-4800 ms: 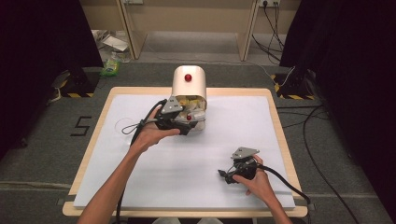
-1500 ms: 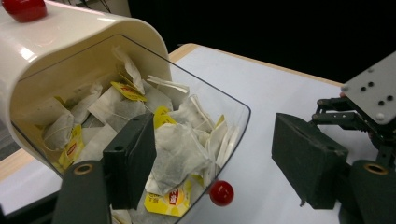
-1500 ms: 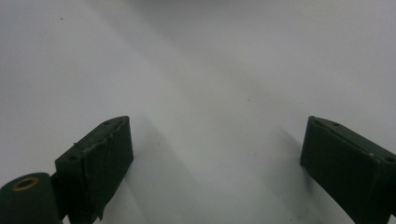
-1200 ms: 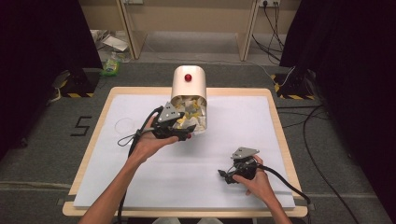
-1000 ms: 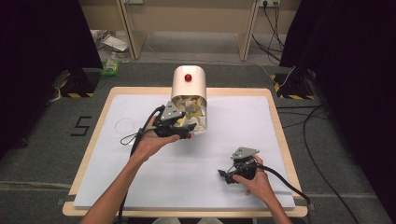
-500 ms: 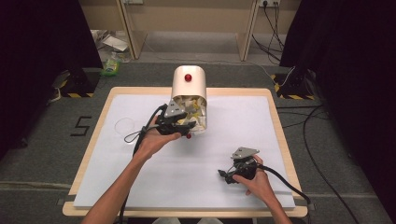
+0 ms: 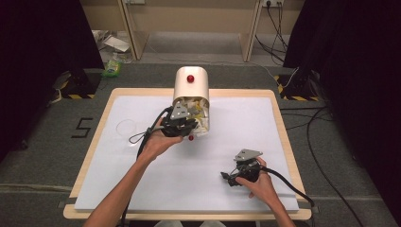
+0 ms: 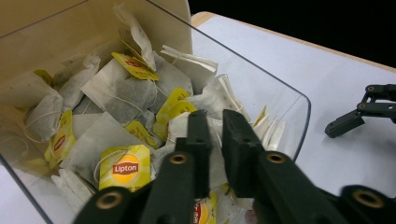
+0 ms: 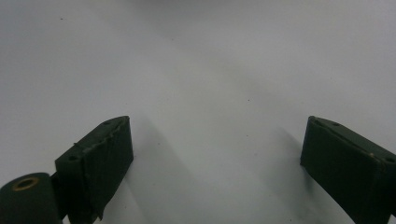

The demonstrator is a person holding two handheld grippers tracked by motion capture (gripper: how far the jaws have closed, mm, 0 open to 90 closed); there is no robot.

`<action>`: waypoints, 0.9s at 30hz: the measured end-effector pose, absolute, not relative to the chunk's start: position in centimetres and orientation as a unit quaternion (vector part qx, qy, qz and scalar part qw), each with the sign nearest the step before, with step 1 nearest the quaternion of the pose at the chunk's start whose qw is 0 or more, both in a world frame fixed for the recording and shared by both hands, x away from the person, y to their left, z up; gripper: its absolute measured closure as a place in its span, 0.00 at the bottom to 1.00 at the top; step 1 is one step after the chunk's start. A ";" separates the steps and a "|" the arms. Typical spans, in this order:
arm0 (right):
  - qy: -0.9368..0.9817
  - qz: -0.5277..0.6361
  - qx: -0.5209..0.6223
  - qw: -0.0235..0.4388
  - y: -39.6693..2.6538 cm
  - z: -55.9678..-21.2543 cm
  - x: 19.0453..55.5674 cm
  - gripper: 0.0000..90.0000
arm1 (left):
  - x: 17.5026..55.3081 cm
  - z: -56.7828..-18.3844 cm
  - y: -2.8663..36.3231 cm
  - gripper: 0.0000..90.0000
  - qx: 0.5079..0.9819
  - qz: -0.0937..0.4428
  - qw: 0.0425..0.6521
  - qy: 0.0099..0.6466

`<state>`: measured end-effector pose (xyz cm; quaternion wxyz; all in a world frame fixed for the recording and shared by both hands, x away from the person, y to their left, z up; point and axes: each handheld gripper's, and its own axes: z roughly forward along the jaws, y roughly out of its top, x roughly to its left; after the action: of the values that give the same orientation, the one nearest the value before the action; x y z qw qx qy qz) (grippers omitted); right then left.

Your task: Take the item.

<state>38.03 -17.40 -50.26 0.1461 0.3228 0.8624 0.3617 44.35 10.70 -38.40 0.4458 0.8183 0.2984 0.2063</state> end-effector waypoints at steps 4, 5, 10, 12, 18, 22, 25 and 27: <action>0.862 0.362 0.323 0.146 -17.4 -50.3 38.0 0.11 | 44.2 -38.1 10.8 0.99 0.817 0.215 0.445 0.298; 0.862 0.362 0.323 0.146 -17.4 -50.3 38.0 0.11 | 44.2 -38.1 10.8 0.99 0.817 0.215 0.445 0.298; 0.862 0.362 0.323 0.146 -17.4 -50.3 38.0 0.11 | 43.9 -37.2 11.4 0.99 0.810 0.217 0.459 0.295; 0.862 0.362 0.323 0.146 -17.4 -50.3 38.0 0.11 | 43.9 -36.9 11.6 0.99 0.808 0.216 0.463 0.294; 0.862 0.362 0.323 0.146 -17.4 -50.3 38.0 0.11 | 43.7 -35.6 12.4 0.99 0.799 0.218 0.478 0.293; 0.862 0.362 0.323 0.146 -17.4 -50.3 38.0 0.11 | 43.5 -34.9 12.8 0.99 0.794 0.219 0.487 0.292; 0.862 0.362 0.323 0.146 -17.4 -50.3 38.0 0.11 | 43.4 -34.3 13.1 0.99 0.793 0.224 0.488 0.288; 0.862 0.362 0.323 0.146 -17.4 -50.3 38.0 0.11 | 43.3 -34.0 13.3 0.99 0.791 0.225 0.491 0.288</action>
<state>38.04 -17.39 -50.26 0.1460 0.3229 0.8623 0.3618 43.27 13.29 -33.99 0.4912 0.7907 0.2880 0.2248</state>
